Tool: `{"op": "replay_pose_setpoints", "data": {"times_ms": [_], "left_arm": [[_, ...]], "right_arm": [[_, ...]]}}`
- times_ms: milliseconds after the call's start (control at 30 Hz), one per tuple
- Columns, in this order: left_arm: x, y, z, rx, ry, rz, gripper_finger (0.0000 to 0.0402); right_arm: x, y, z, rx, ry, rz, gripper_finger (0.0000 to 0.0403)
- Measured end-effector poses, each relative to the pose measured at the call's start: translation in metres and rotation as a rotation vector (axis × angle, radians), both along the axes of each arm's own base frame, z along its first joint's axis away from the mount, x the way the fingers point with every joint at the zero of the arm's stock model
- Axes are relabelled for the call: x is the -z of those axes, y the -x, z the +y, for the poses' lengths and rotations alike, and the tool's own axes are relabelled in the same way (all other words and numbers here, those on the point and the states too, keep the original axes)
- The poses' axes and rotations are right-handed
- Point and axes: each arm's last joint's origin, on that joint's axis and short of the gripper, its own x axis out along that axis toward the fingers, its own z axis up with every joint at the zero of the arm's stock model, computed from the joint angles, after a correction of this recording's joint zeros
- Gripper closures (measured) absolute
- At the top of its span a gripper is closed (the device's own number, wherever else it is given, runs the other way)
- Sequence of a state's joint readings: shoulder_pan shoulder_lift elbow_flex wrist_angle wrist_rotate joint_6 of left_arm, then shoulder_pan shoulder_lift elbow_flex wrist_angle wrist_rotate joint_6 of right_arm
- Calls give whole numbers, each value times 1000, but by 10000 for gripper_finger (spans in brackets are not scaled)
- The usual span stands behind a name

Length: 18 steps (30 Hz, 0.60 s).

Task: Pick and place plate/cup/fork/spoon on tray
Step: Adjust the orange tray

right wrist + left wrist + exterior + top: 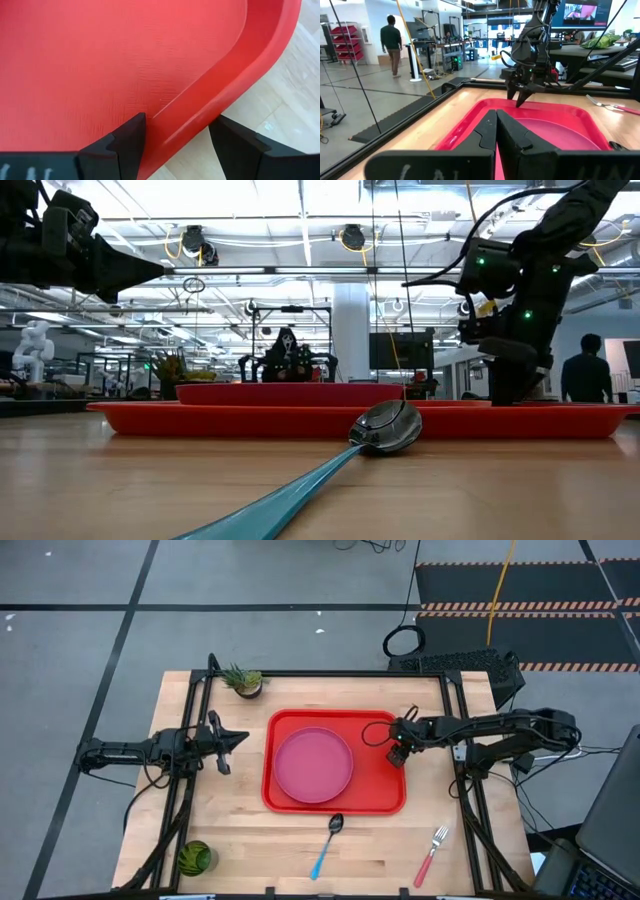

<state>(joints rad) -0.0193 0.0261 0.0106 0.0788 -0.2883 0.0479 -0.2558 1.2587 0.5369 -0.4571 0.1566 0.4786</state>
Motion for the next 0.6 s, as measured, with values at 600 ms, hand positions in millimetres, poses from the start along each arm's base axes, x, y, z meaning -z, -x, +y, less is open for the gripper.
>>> {"op": "replay_pose_setpoints", "data": {"times_ms": [600], "left_arm": [[0,0,0,-1,0,0,396]], "right_arm": [[2,8,5,285,-81,33,195]]}}
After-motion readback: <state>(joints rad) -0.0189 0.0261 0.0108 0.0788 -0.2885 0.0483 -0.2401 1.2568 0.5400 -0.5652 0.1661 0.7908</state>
